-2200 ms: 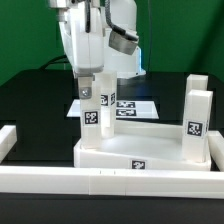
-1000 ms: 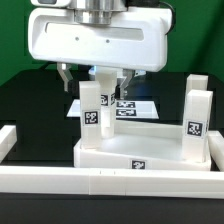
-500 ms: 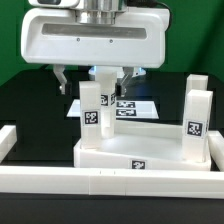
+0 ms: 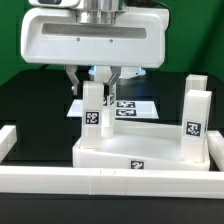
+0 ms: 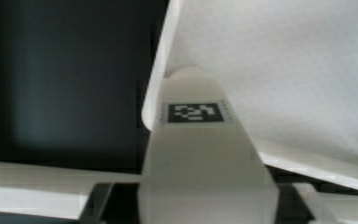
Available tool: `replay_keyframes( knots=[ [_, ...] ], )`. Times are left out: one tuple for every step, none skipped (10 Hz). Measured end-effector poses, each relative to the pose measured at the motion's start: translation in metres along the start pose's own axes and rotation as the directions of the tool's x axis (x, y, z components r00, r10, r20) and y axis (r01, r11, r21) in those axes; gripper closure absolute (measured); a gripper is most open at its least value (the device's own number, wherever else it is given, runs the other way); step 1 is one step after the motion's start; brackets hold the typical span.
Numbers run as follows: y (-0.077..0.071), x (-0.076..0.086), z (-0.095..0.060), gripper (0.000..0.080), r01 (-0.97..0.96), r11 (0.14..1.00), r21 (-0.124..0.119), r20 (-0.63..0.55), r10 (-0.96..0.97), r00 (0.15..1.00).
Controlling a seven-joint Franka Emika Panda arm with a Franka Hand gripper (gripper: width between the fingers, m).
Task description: Assemble desk
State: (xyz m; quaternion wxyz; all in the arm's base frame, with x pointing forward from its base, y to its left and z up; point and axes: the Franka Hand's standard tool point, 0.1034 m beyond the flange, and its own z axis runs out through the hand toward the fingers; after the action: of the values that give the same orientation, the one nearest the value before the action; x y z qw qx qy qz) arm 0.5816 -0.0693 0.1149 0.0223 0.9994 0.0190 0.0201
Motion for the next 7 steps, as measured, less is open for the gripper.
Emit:
replay_keyframes(
  knots=[
    [-0.0001,0.0,0.0,0.0511,-0.005,1.0,0.0,0.0,0.005,1.0],
    [-0.0001,0.0,0.0001,0.0511,-0.081,0.997,0.001,0.0,0.081,0.997],
    [0.0006,-0.0002,0.0,0.0511,-0.17,0.985,0.003,0.001,0.17,0.985],
    [0.0029,-0.0012,0.0001,0.0511,-0.275,0.961,0.016,0.005,0.275,0.962],
    [0.0038,-0.0016,0.0007,0.0511,-0.401,0.915,0.027,0.008,0.401,0.916],
    [0.004,-0.0015,0.0015,0.0511,-0.504,0.863,0.027,0.01,0.504,0.864],
    [0.004,-0.0014,0.0018,0.0511,-0.585,0.811,0.027,0.012,0.585,0.811]
  ],
)
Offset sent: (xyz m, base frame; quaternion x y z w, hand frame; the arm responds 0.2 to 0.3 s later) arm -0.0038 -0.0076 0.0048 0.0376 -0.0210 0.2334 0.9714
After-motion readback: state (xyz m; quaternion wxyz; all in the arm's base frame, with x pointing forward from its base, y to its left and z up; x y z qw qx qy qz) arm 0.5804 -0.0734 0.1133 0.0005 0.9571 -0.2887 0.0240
